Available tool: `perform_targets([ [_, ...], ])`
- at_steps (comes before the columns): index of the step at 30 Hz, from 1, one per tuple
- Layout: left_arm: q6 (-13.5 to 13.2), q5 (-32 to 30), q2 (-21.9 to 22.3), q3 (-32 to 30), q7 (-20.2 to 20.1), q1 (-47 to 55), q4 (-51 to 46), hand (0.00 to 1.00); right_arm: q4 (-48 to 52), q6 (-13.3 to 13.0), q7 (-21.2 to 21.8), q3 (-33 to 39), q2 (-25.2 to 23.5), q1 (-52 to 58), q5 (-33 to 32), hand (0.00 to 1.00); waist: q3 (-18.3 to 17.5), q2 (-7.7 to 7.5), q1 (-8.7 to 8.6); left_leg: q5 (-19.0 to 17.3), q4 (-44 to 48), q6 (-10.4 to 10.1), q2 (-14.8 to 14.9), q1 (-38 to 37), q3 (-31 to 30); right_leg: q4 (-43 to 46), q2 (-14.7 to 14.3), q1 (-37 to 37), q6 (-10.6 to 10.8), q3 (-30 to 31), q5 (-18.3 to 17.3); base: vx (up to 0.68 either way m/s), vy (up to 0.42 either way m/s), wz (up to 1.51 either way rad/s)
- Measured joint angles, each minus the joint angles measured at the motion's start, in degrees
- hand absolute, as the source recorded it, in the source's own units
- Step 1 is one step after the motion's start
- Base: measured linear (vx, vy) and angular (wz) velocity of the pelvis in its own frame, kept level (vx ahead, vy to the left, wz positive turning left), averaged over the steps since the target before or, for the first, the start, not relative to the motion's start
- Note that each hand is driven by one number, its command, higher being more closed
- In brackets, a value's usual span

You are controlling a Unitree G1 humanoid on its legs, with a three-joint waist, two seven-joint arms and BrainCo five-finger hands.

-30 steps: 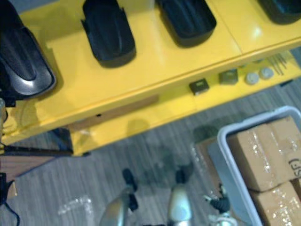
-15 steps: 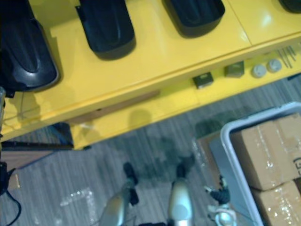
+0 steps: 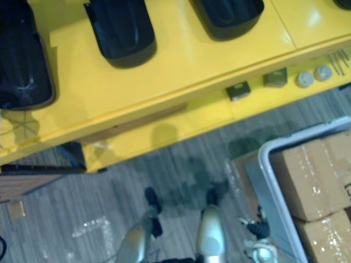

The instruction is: Walk over and take plastic housings, then place them on the shelf

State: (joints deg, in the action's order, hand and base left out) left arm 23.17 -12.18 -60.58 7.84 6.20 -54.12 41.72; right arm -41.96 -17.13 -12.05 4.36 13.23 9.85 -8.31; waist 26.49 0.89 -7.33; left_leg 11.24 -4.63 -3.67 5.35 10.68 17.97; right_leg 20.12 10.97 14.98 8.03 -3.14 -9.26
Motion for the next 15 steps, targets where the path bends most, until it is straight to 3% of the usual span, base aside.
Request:
perform_targets([
  [7, 2.86, 1.09, 0.00, -0.42, 1.84, -1.08, 0.15, 0.00, 0.02, 0.04, 0.70, 0.01, -0.07, -0.52, -0.40, 0.00, 1.48, -1.07, -0.01, 0.00, 0.00, 0.00, 0.01, 0.04, -0.07, 0.24, 0.00, 0.09, -0.03, -0.04, -0.12, 0.00, -0.005, 0.00],
  [15, 4.85, 5.90, 0.43, -2.41, 8.73, -1.27, 0.82, 0.00, 0.03, 0.04, 0.49, 0.00, -0.63, -1.72, -0.50, 0.00, 1.98, -1.75, -0.86, -0.01, 0.00, 0.00, 0.02, 0.37, -0.04, 0.22, 0.00, 0.42, -0.03, -0.02, -0.11, 0.00, -0.004, 0.00],
])
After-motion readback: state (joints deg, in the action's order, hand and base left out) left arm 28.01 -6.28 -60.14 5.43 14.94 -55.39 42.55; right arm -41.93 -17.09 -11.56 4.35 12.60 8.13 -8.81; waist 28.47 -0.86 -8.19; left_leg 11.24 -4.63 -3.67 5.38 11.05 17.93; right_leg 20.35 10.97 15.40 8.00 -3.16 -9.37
